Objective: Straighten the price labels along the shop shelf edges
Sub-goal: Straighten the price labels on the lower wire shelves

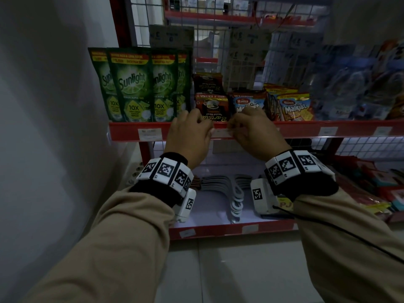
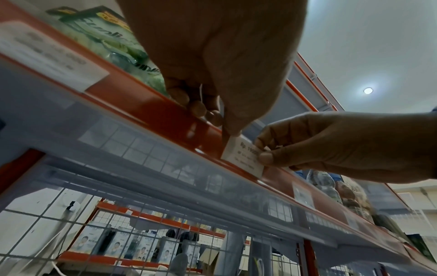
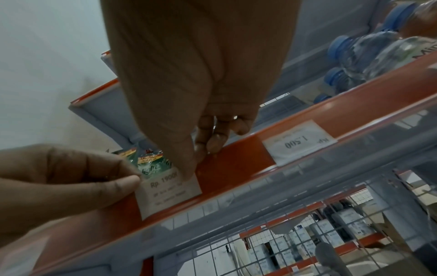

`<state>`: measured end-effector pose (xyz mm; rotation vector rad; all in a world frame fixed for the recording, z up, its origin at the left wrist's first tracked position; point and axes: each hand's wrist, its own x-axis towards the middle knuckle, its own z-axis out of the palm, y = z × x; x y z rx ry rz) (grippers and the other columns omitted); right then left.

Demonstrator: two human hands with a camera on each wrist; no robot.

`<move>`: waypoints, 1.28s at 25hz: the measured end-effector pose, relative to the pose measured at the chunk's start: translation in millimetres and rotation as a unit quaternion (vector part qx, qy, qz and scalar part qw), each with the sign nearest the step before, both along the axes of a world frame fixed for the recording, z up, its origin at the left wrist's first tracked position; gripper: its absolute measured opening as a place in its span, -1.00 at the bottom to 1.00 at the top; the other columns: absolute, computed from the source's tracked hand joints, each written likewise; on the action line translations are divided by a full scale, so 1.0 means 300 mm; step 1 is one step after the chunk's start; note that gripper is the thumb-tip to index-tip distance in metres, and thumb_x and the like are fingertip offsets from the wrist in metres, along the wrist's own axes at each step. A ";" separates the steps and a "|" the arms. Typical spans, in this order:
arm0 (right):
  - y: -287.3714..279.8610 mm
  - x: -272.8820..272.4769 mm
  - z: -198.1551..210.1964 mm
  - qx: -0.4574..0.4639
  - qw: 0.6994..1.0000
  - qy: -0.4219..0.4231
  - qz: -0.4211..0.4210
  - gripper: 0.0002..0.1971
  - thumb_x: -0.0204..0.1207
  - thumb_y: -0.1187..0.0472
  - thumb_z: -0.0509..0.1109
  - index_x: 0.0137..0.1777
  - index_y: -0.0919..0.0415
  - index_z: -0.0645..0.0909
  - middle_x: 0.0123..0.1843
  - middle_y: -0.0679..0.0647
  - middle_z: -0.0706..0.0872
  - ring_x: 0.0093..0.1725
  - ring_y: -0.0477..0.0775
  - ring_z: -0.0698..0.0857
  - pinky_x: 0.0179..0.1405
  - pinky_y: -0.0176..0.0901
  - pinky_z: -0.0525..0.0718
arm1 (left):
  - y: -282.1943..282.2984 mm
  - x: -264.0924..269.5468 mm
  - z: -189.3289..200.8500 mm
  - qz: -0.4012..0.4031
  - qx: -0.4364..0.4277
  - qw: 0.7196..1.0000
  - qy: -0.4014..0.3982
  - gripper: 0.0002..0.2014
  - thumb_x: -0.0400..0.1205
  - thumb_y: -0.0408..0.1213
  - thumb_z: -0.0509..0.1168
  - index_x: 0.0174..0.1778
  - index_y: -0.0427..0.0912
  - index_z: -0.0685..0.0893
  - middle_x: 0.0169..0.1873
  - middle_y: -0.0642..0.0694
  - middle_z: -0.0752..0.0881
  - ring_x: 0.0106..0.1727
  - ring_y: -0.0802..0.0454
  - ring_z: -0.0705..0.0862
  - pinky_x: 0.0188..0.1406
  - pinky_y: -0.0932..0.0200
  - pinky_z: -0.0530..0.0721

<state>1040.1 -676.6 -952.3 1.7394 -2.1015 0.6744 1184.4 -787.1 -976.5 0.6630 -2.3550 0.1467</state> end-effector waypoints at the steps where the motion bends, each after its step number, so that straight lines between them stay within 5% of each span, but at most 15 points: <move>1: -0.001 -0.001 0.001 0.005 1.000 0.000 -0.001 -0.82 0.56 0.23 0.36 0.11 0.20 0.69 0.07 0.22 0.61 0.15 0.28 0.47 0.11 0.09 0.49 | 0.001 0.001 0.001 0.000 -0.003 1.000 -0.001 -0.77 0.69 -0.14 0.15 0.10 -0.13 0.65 0.02 -0.14 0.55 0.09 -0.15 0.47 0.02 -0.02 0.40; 14: 0.002 -0.002 0.006 0.029 0.999 -0.017 -0.006 -0.83 0.55 0.20 0.39 0.11 0.16 0.68 0.10 0.16 0.61 0.19 0.22 0.48 0.16 0.04 0.49 | 0.002 0.006 -0.005 0.010 -0.024 1.000 -0.008 -0.78 0.71 -0.15 0.13 0.09 -0.16 0.62 0.03 -0.16 0.57 0.08 -0.17 0.49 0.00 0.00 0.37; 19: 0.025 -0.006 0.008 -0.036 0.998 -0.048 0.020 -0.86 0.48 0.35 0.40 0.02 0.23 0.66 -0.01 0.14 0.68 0.10 0.21 0.56 0.05 0.00 0.53 | 0.013 0.019 -0.015 0.000 -0.029 0.999 0.037 -0.83 0.67 -0.23 0.18 0.06 -0.18 0.63 0.00 -0.16 0.60 0.05 -0.16 0.51 -0.01 0.00 0.44; 25: 0.057 -0.023 -0.034 -0.086 0.996 -0.024 0.021 -0.85 0.44 0.33 0.44 0.00 0.28 0.67 0.09 0.22 0.63 0.19 0.22 0.52 0.07 -0.16 0.42 | 0.085 -0.003 -0.066 0.059 -0.009 0.996 0.064 -0.71 0.59 -0.20 0.22 0.20 -0.20 0.54 0.22 -0.19 0.51 0.24 -0.18 0.45 0.15 -0.01 0.45; 29: 0.108 -0.052 -0.160 -0.111 0.993 -0.027 0.039 -0.86 0.43 0.36 0.44 -0.02 0.30 0.66 -0.02 0.22 0.63 0.05 0.22 0.58 -0.07 -0.17 0.45 | 0.122 -0.028 -0.166 0.064 0.009 0.995 0.077 -0.47 0.57 -0.18 0.23 0.49 -0.18 0.39 0.45 -0.19 0.39 0.46 -0.22 0.33 0.43 -0.10 0.36; 32: 0.166 -0.069 -0.348 -0.042 0.998 -0.040 0.027 -0.86 0.43 0.35 0.46 -0.03 0.28 0.63 -0.06 0.22 0.62 0.00 0.28 0.59 -0.13 -0.15 0.43 | 0.187 -0.046 -0.332 0.050 0.008 0.998 0.038 -0.41 0.56 -0.21 0.27 0.55 -0.16 0.35 0.53 -0.21 0.35 0.51 -0.26 0.33 0.43 -0.19 0.36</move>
